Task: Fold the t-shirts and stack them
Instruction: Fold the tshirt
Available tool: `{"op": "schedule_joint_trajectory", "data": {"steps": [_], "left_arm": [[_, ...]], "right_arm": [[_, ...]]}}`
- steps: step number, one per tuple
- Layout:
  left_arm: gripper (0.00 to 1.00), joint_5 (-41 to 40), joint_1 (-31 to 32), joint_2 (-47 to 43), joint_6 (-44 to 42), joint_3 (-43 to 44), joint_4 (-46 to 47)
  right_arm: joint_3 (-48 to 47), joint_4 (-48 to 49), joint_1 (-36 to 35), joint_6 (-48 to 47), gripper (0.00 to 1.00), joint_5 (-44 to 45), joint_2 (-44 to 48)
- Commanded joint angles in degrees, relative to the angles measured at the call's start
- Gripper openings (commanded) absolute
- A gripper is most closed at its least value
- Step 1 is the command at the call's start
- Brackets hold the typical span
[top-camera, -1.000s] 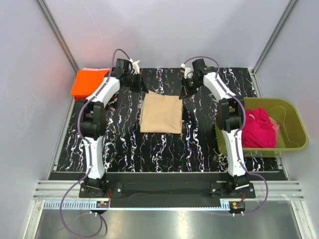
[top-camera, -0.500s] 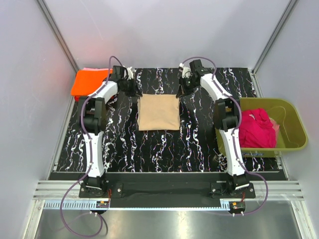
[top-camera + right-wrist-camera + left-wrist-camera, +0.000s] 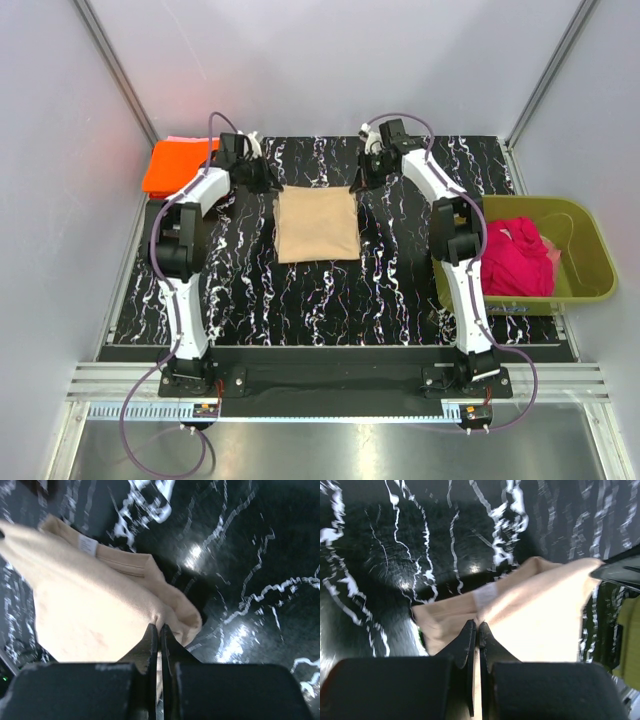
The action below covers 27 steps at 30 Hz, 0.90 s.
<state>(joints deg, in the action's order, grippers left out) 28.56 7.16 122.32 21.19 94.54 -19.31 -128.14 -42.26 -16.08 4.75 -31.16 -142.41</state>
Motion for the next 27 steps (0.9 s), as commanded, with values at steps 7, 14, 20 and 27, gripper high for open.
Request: {"op": "schedule_joint_trajectory", "data": {"steps": [7, 14, 20, 27], "left_arm": [[0.00, -14.5, -1.2, -7.4, 3.2, -7.6, 10.5], [0.00, -14.9, -2.9, -0.9, 3.9, -4.1, 8.9], [0.00, -14.0, -3.7, 2.0, 2.1, 0.2, 7.3], [0.00, -8.5, -4.7, 4.0, 1.5, 3.2, 6.7]], "right_arm": [[8.4, 23.5, -1.9, 11.7, 0.00, -1.7, 4.4], [3.2, 26.0, -1.8, 13.2, 0.05, -2.3, -2.2], [1.1, 23.5, -1.7, 11.9, 0.41, -1.8, -2.1], [7.2, 21.3, -1.9, 10.7, 0.50, -1.1, 2.4]]}}
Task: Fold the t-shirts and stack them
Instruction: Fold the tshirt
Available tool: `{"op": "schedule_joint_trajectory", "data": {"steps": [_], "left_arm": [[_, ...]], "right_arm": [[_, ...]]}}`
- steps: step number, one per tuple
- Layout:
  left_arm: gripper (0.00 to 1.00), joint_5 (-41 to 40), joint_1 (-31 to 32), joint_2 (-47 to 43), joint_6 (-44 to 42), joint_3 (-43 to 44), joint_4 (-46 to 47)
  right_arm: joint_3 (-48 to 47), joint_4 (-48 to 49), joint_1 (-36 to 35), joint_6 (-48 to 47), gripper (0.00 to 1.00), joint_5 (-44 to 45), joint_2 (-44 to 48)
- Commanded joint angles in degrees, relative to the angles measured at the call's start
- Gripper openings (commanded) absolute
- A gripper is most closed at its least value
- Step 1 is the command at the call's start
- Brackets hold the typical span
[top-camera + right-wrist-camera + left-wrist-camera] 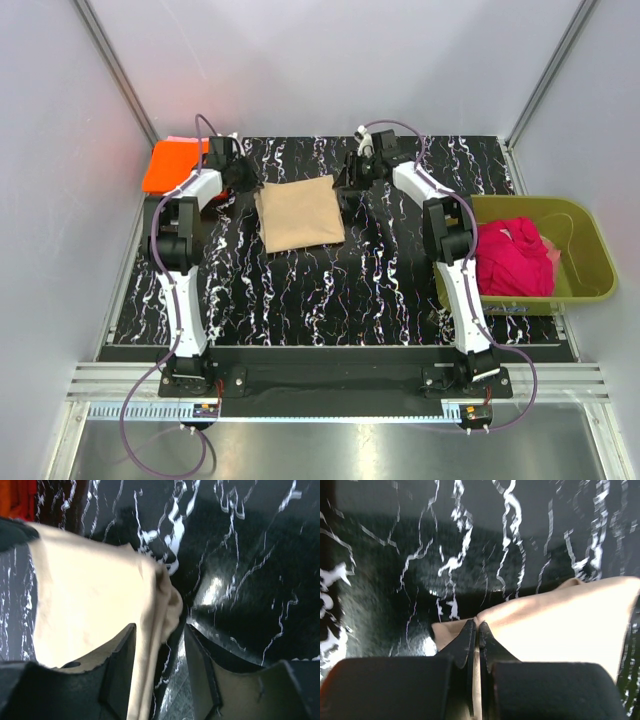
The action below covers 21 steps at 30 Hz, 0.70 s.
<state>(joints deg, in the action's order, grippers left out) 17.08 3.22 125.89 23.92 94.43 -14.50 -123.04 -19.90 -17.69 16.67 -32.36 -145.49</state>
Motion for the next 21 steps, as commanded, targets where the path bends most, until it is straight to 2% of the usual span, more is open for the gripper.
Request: {"op": "schedule_joint_trajectory", "data": {"steps": [1, 5, 9, 12, 15, 21], "left_arm": [[0.00, 3.7, -0.8, 0.5, -0.9, 3.6, 1.8], [0.00, 8.3, -0.4, -1.3, 1.3, 3.9, 1.6], [0.00, 3.2, 0.1, -5.9, 0.4, 2.8, -1.2], [0.00, -0.7, -0.4, -4.6, -2.0, 4.7, -5.5], [0.00, -4.5, -0.9, -4.4, -2.0, 2.4, -4.6], [0.00, -2.6, -1.6, 1.6, -1.7, 3.3, -3.3]], "right_arm": [[4.5, -1.1, -0.3, -1.4, 0.51, 0.3, 6.7], [8.3, -1.0, -0.5, -2.0, 0.50, 0.7, 7.9], [8.8, -0.6, -0.6, -1.5, 0.51, -1.3, 7.8], [9.0, 0.7, -0.7, -0.6, 0.50, -1.8, 8.0], [8.7, 2.6, -0.7, 1.1, 0.51, -4.2, 7.4], [5.9, 5.1, -1.6, 3.5, 0.49, -5.0, 4.5]]}}
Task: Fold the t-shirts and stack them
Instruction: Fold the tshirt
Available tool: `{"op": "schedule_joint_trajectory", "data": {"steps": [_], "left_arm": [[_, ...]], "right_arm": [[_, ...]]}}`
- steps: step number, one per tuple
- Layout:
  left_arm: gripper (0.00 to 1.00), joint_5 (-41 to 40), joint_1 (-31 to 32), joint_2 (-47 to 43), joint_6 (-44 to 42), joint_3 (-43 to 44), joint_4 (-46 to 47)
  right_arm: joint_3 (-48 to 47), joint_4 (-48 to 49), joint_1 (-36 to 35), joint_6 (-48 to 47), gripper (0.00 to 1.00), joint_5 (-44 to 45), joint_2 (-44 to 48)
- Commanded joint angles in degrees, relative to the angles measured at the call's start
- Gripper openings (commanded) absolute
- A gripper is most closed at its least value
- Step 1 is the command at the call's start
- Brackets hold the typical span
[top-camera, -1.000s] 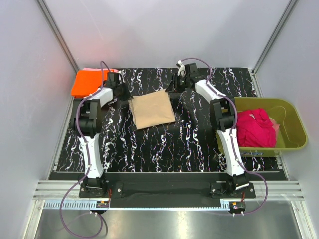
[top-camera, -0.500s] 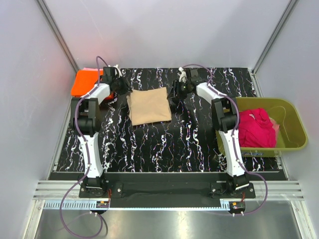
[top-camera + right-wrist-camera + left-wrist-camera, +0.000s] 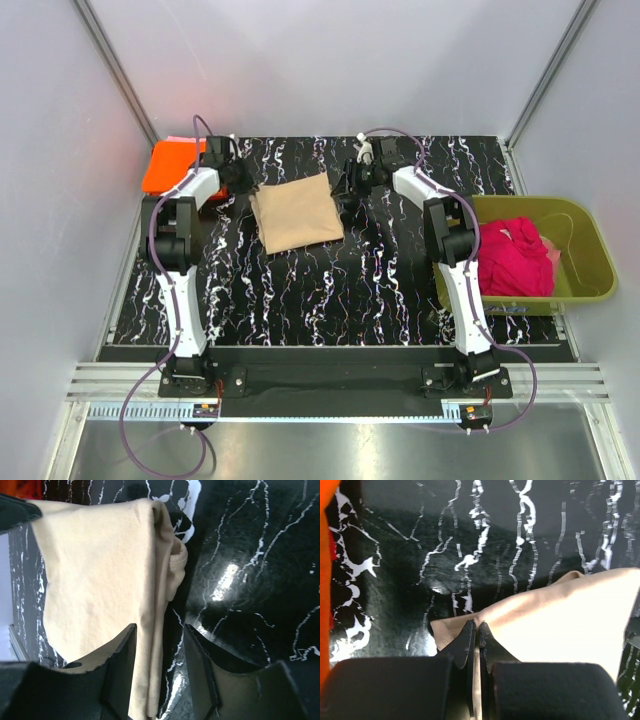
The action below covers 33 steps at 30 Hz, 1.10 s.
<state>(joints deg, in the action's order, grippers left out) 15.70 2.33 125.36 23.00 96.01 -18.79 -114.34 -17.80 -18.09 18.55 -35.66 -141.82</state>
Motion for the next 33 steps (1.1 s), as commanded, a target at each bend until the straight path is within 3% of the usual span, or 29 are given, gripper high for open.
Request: {"op": "schedule_joint_trajectory", "data": {"steps": [1, 5, 8, 15, 22, 25, 30, 33], "left_arm": [[0.00, -1.1, -0.6, 2.5, -0.8, 2.1, 1.0], [0.05, -0.7, -0.7, 3.5, -1.3, 3.0, 0.9], [0.21, -0.2, -0.6, 2.8, -2.5, 4.1, -0.3], [0.35, 2.1, -0.5, -3.6, -3.6, 5.0, -3.2], [0.43, -0.2, 0.9, -13.9, -5.7, -3.0, -5.5], [0.44, 0.5, 1.0, -16.6, -6.0, -8.0, -5.6], [0.50, 5.3, 1.0, -17.8, -6.7, -14.5, -4.7], [0.52, 7.2, 1.0, -15.9, -8.1, -14.1, -4.3]], "right_arm": [[-3.3, 3.0, -1.2, 1.9, 0.49, -1.7, 0.0], [-6.6, 2.9, -1.2, 2.5, 0.46, -1.9, -2.6], [-7.6, 2.8, -1.3, 3.0, 0.43, 0.0, -3.9], [-9.9, 1.8, -1.2, 4.8, 0.28, 2.1, -6.6], [-9.8, 1.7, -1.2, 6.6, 0.17, 1.7, -6.3], [-8.5, 1.7, -1.3, 7.0, 0.18, 0.3, -5.1], [0.0, 3.7, -1.6, 6.1, 0.34, 0.5, 2.0], [3.5, 3.9, -1.5, 5.2, 0.41, 0.9, 6.4]]}}
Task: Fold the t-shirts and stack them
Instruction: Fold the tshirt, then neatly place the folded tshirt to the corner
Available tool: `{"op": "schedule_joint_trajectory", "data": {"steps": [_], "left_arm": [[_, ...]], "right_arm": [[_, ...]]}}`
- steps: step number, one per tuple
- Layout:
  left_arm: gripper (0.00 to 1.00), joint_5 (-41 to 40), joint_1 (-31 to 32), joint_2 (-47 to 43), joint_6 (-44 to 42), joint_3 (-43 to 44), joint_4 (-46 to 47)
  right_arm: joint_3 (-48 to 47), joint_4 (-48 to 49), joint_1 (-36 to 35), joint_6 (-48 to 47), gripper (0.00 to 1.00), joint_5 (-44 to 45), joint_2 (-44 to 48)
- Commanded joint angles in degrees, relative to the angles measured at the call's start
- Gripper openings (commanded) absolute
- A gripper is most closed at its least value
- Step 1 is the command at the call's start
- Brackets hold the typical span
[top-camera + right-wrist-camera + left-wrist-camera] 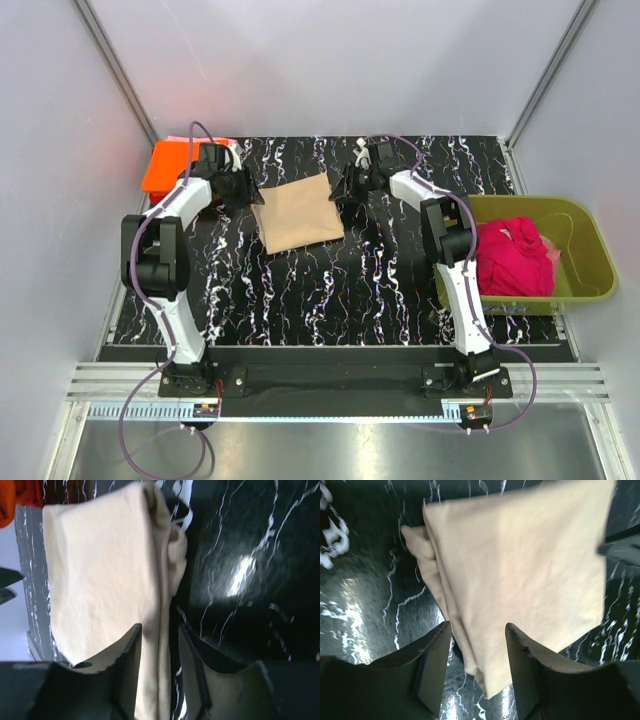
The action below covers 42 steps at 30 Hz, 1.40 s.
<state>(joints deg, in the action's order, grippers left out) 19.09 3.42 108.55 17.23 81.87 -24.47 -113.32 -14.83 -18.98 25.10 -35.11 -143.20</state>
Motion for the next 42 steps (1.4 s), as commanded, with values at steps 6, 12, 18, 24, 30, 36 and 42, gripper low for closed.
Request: {"op": "schedule_joint_trajectory", "data": {"steps": [6, 12, 18, 24, 30, 36, 42], "left_arm": [[0.56, 3.8, -1.3, 4.5, -2.6, 1.3, 3.6], [0.59, 3.9, -1.3, 9.6, -0.8, 4.1, 4.8], [0.60, 4.4, -1.4, 12.7, -0.4, 4.1, 7.9], [0.54, 8.5, -1.2, 14.9, 0.4, 6.0, 10.1], [0.26, 22.2, -1.3, 17.7, 1.8, 9.7, 12.2], [0.00, 32.1, -1.0, 15.6, 2.6, 11.2, 12.7], [0.00, 34.9, -1.0, 11.3, 3.1, 10.6, 11.0]], "right_arm": [[9.5, 0.9, -0.6, -3.4, 0.47, 1.4, 16.8], [15.0, 1.4, -0.6, -3.7, 0.49, 2.5, 22.2], [17.7, 1.5, -0.6, -3.7, 0.49, 3.0, 25.7], [19.5, 1.4, -0.5, -3.7, 0.49, 3.7, 27.9], [20.8, 1.4, -0.5, -2.5, 0.49, 3.3, 28.4], [24.7, 1.3, -0.5, -2.2, 0.49, 3.4, 32.6], [30.0, 1.4, -0.5, -2.3, 0.49, 5.0, 40.1]]}}
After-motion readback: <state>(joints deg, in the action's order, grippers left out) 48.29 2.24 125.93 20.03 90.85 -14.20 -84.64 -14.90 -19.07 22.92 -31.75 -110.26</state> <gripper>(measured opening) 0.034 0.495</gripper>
